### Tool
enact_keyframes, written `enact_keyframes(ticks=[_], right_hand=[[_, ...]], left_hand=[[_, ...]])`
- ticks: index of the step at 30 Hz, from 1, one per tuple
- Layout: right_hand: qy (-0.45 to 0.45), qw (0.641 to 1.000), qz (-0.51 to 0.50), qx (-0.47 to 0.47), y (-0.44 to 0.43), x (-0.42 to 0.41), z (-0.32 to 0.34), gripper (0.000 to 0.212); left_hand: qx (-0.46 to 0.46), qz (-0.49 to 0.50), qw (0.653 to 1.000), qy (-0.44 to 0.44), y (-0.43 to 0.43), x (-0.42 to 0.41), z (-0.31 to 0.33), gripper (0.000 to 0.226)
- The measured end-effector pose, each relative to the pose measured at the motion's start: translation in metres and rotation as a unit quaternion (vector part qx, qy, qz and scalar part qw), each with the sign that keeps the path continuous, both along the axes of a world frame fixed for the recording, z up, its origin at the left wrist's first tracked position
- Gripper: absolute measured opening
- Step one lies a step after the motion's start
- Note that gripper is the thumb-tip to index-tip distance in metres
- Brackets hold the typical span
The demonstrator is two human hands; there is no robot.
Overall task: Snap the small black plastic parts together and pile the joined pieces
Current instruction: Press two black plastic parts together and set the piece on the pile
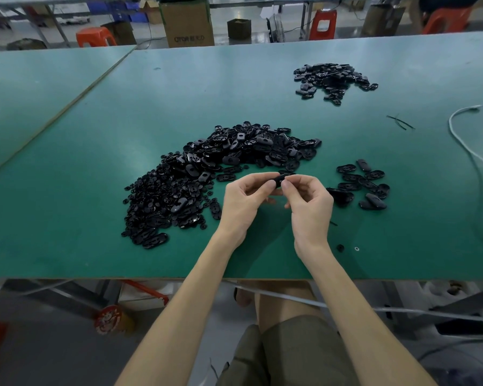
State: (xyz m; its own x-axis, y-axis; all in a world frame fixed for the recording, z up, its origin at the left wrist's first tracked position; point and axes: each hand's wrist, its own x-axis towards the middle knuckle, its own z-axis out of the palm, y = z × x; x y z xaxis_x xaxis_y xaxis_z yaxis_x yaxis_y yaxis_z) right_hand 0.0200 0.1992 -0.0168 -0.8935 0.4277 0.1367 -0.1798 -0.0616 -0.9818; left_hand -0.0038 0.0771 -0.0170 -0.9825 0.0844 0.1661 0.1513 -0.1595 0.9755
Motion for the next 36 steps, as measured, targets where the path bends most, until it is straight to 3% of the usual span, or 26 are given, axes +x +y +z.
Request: enact_keyframes(ticks=[18,36], right_hand=[[-0.018,1.000,-0.012,-0.018,0.0017,-0.0024,0.0006,0.009],[-0.018,0.999,-0.006,0.036,0.0020,-0.0024,-0.0010,0.010]], left_hand=[[-0.030,0.046,0.998,0.002,-0.0005,-0.0042,-0.0051,0.017],[-0.034,0.015,0.999,0.007,0.0003,-0.0026,-0.0021,0.015]])
